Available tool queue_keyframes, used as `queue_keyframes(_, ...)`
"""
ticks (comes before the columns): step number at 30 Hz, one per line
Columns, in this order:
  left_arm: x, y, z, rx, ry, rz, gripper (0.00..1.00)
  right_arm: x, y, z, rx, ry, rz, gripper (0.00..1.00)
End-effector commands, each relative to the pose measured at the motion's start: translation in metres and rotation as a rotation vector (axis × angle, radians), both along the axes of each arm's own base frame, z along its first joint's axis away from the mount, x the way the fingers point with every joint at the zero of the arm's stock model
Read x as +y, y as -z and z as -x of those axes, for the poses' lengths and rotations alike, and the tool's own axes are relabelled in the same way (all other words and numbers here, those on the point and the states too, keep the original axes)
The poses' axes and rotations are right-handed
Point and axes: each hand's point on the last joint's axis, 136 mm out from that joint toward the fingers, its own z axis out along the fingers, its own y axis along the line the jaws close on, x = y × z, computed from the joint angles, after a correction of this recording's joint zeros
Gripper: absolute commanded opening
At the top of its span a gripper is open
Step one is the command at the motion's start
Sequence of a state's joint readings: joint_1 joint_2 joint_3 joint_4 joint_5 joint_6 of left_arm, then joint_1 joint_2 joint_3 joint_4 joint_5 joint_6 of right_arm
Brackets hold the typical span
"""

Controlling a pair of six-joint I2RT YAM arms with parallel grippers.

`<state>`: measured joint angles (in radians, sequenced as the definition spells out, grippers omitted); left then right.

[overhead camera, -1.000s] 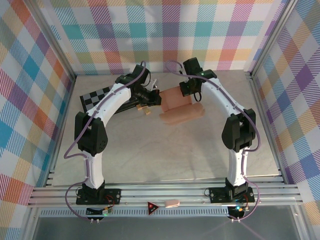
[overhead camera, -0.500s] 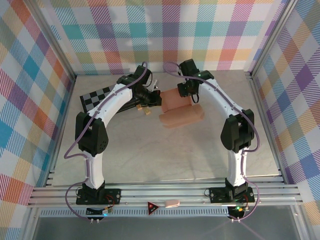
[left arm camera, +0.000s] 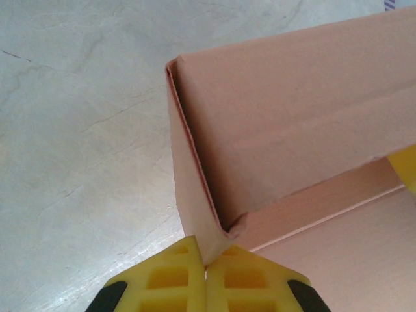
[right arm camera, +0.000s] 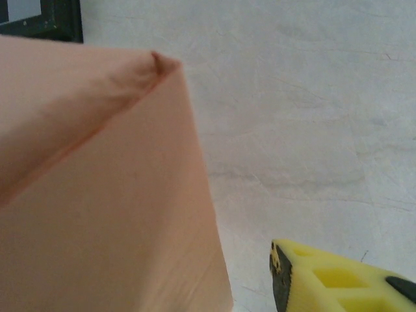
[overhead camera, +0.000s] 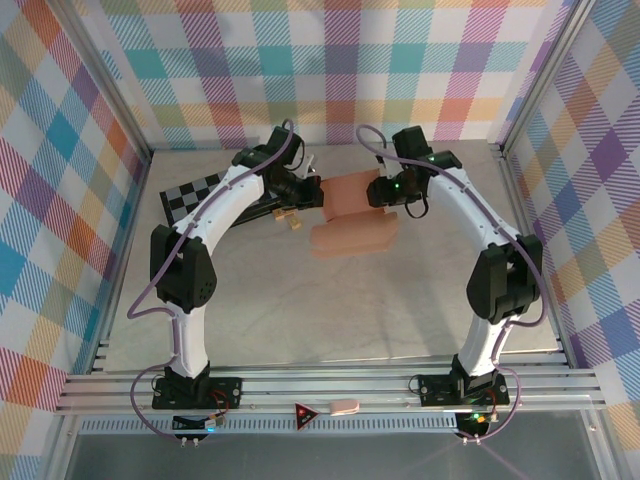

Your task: Fold the paper box

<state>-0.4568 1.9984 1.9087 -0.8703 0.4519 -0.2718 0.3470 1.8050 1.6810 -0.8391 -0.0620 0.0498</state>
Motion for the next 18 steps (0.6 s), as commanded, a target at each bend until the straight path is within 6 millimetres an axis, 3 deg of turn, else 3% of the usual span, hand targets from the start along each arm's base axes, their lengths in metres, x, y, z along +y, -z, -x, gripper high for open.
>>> queue_keyframes(1,-0.001,-0.007,0.001,0.009,0.001,0.007,0.0,-0.003,-0.011,0.005,-0.025,0.01,0.005,0.45)
queue_keyframes(7,-0.001,-0.007,0.002,0.015,-0.007,-0.013,0.0,-0.01,-0.011,0.001,-0.059,0.042,0.121,0.32)
queue_keyframes(13,-0.012,-0.009,0.006,0.024,-0.018,-0.036,0.0,-0.014,-0.005,-0.006,-0.102,0.101,0.298,0.03)
queue_keyframes(18,-0.014,-0.011,0.007,0.031,-0.047,-0.047,0.0,-0.032,-0.004,-0.013,-0.14,0.185,0.479,0.0)
